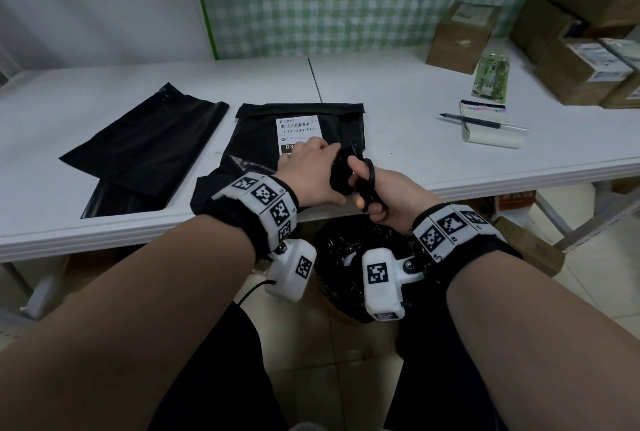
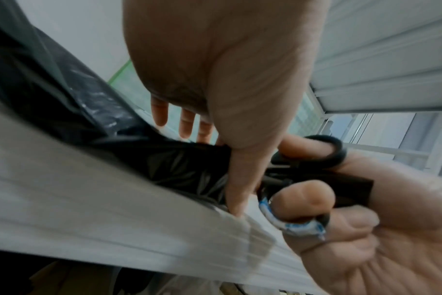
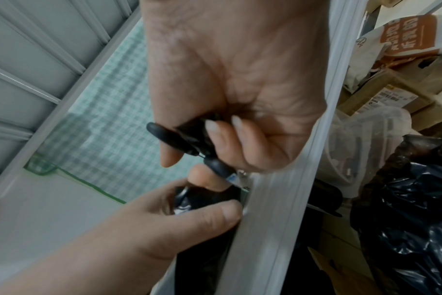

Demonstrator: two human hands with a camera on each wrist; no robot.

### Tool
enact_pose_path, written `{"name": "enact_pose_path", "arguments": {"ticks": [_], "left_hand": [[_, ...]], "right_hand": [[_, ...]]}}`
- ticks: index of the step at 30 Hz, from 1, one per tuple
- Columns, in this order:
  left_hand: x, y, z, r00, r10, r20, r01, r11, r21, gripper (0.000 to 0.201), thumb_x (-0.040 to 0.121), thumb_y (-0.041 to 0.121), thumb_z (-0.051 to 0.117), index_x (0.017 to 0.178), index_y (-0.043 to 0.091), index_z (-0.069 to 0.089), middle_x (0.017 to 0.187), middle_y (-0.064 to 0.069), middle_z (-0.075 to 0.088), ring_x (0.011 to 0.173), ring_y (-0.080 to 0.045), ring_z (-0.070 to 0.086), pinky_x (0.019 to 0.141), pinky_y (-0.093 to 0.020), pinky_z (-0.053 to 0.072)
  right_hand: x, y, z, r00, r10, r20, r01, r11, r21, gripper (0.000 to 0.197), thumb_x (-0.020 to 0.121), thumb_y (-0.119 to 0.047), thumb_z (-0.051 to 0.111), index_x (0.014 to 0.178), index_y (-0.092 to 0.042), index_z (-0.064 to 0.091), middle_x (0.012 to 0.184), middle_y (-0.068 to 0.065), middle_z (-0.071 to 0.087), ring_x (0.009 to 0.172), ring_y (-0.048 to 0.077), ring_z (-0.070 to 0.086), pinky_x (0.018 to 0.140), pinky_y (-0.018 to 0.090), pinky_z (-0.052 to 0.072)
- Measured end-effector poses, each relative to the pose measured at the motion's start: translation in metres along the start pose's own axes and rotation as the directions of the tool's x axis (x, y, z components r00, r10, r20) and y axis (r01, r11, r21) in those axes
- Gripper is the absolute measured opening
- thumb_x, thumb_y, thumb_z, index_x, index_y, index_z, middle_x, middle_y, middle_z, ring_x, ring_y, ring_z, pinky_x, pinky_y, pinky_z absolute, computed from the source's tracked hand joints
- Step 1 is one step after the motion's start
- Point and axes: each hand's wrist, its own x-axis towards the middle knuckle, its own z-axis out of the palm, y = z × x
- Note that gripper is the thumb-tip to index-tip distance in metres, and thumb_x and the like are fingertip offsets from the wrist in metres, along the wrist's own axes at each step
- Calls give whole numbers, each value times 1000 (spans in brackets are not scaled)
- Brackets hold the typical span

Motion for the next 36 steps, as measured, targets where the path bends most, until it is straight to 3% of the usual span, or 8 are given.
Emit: {"name": "enact_pose_path", "arguments": {"ticks": [5, 11, 19, 25, 30, 36], "left_hand": [[13, 5, 6, 992, -48, -115, 54, 998, 44, 51, 76, 43, 61, 121, 19, 53, 123, -6, 51, 118, -28, 44, 93, -45, 38], [22, 5, 11, 983, -29, -180, 35, 999, 29, 30, 85, 21, 54, 114, 17, 60, 109, -7, 61, 112, -27, 49, 83, -40, 46], [27, -1, 16, 972, -84, -219, 13, 950, -311, 22, 83, 11, 51, 96, 19, 67, 95, -4, 67, 93, -23, 60, 82, -37, 51], [27, -8, 19, 968, -97, -232, 5, 930, -368, 20, 85, 12, 53, 93, 22, 69, 91, 0, 65, 91, -20, 60, 79, -32, 50], [24, -9, 18, 970, -68, -232, -29, 920, -392, 17, 84, 9, 55, 89, 19, 68, 81, 5, 59, 88, -19, 60, 80, -31, 49], [23, -7, 18, 973, -64, -223, -28, 922, -387, 18, 83, 9, 54, 88, 18, 69, 83, 1, 63, 88, -21, 60, 78, -34, 50]], "right_hand": [[-3, -1, -4, 1000, -9, 23, 9, 1000, -20, 37, 89, -54, 51, 81, -18, 49, 48, -1, 49, 32, 6, 26, 36, 16, 19], [-4, -3, -5, 999, -1, 45, 3, 998, -63, 37, 89, -55, 49, 78, -19, 49, 48, -2, 47, 34, 7, 25, 37, 16, 17], [-2, -6, -4, 996, 78, 36, -73, 989, -126, 41, 88, -59, 47, 77, -20, 48, 54, 0, 47, 34, 6, 28, 35, 14, 20], [-1, -8, -2, 985, 157, 74, -143, 976, -164, 49, 84, -70, 40, 81, -21, 47, 55, 3, 52, 42, 9, 35, 42, 17, 26], [5, -7, 0, 986, 160, 45, -151, 975, -163, 54, 79, -75, 42, 85, -21, 47, 52, 0, 55, 38, 8, 37, 42, 15, 30], [9, -4, 8, 994, 106, -21, -108, 985, -132, 45, 84, -66, 49, 78, -21, 48, 50, -1, 53, 34, 6, 34, 35, 13, 26]]}}
